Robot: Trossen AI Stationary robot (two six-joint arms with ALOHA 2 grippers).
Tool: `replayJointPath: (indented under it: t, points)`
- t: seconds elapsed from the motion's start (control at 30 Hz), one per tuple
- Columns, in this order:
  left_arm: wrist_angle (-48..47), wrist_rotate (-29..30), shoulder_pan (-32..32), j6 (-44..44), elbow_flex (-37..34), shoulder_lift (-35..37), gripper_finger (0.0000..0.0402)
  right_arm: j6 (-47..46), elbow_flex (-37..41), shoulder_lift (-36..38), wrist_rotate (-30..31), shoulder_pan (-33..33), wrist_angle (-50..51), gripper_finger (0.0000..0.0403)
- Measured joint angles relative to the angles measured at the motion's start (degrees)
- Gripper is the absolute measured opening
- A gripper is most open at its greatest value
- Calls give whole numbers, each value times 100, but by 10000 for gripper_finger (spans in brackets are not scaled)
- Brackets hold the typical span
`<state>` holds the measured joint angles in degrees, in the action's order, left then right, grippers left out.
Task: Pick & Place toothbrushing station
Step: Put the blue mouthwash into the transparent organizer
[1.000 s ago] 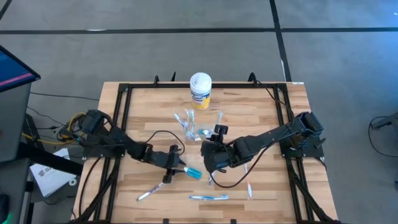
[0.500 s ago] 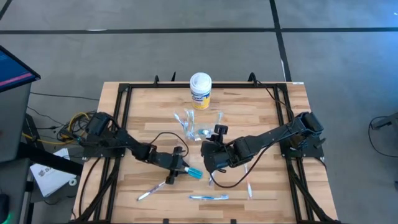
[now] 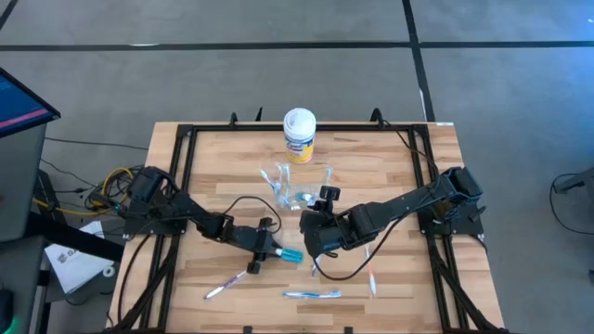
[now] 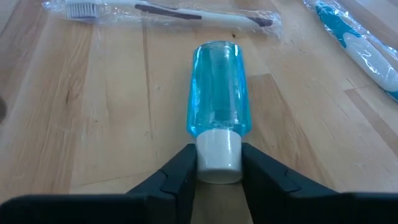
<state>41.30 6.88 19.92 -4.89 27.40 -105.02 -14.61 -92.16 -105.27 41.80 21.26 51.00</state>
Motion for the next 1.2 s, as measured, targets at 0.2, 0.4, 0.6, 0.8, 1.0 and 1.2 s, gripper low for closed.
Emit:
replayJointPath:
  t: [0.2,0.4,0.6,0.8,1.0,1.2]
  points:
    - [-140,0,2,-4,-21,201,90,1,0,0,0,0,-4,116]
    - [-604,197,13,-315,-25,739,97,2,0,0,-2,0,-4,116]
    - [-1282,552,46,-916,-22,1289,92,4,0,0,-2,2,-4,116]
    - [-1481,605,46,-1487,-15,1679,92,20,0,0,-167,0,-7,116]
    - [-2404,773,46,-2599,190,2030,92,216,0,0,-195,9,-82,116]
    - [-3366,771,20,-3601,728,2237,92,514,0,0,-559,26,-318,116]
